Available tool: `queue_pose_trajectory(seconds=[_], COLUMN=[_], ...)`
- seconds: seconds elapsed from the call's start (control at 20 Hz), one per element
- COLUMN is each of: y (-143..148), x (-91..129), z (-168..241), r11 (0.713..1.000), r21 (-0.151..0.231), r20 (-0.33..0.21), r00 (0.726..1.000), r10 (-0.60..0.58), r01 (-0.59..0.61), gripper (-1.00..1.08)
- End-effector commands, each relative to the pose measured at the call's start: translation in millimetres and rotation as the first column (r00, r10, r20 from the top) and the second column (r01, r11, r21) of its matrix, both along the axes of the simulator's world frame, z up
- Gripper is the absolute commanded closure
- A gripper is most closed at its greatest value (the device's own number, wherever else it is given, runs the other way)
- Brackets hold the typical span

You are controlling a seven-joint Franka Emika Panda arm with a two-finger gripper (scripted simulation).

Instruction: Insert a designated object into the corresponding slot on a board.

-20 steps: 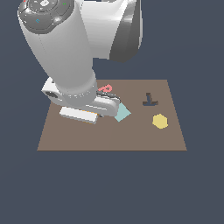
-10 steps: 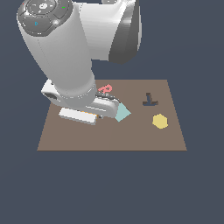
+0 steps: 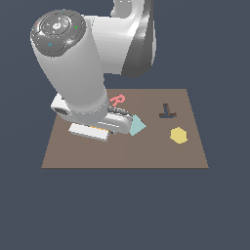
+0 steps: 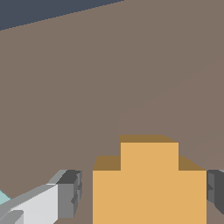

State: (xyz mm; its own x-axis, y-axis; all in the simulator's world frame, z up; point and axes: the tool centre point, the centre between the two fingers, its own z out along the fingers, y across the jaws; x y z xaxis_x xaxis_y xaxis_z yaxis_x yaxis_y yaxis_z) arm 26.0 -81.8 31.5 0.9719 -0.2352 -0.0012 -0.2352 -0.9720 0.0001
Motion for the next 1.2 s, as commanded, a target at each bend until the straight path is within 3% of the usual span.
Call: queue_pose_trajectory(seconds=[0.0, 0.7, 1.15], y=[0, -1, -11], x=[0, -1, -19], z=[-2, -1, 1], r11=[1.0, 1.0, 0.996], r21=[0.0, 0.0, 0.0], r20=[0.001, 0.001, 0.001], r00=[1.0, 1.0, 0.996], r10=[0.0, 0.006, 0.085], r01=[0.0, -0.006, -0.085], gripper=[1.08, 1.08, 1.08])
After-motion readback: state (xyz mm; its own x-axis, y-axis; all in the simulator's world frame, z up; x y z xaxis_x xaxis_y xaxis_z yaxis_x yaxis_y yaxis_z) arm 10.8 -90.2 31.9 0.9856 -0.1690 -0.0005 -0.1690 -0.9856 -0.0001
